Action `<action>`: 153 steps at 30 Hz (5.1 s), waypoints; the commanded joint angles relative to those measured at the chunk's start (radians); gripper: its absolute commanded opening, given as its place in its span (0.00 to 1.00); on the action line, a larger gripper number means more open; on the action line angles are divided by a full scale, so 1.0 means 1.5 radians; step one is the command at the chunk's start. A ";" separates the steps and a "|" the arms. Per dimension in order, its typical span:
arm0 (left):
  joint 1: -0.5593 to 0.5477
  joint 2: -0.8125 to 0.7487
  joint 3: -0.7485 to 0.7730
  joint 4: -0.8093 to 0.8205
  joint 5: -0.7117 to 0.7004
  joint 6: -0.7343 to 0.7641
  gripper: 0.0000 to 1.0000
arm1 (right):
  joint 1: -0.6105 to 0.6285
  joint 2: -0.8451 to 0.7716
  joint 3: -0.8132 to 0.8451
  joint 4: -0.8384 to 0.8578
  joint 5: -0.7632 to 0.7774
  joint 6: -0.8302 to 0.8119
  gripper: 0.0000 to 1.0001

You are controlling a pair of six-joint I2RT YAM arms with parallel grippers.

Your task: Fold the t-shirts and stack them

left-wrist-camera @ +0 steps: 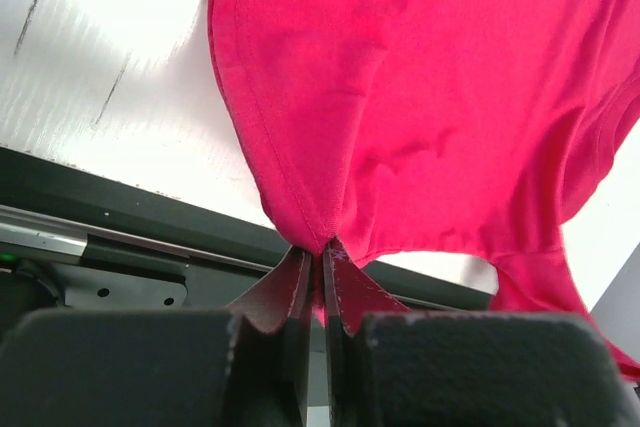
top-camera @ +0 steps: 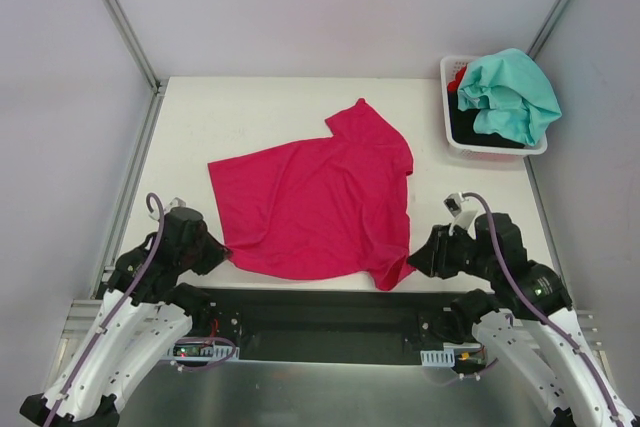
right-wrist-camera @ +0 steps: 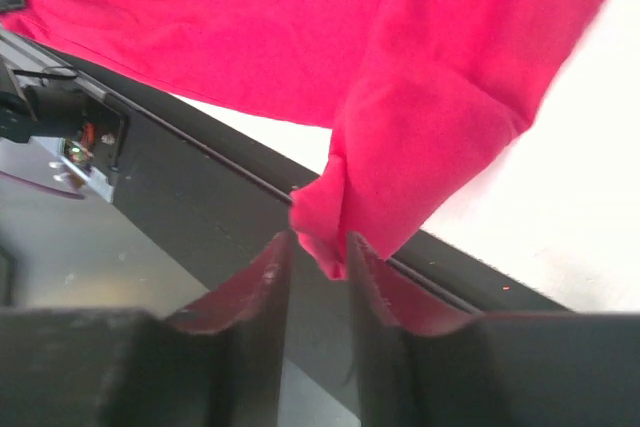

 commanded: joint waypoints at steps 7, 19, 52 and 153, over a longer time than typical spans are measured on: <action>-0.006 0.015 0.060 -0.035 -0.033 0.021 0.47 | 0.002 0.029 0.081 -0.049 0.061 -0.021 0.79; -0.006 0.180 0.120 0.133 0.007 0.070 0.99 | 0.002 0.188 0.085 0.192 0.014 -0.020 0.79; 0.191 0.755 0.263 0.605 0.163 0.215 0.99 | -0.177 0.877 0.411 0.560 -0.326 0.015 0.77; 0.327 1.107 0.606 0.434 0.046 0.241 0.99 | -0.215 0.683 0.360 0.681 -0.424 0.127 0.79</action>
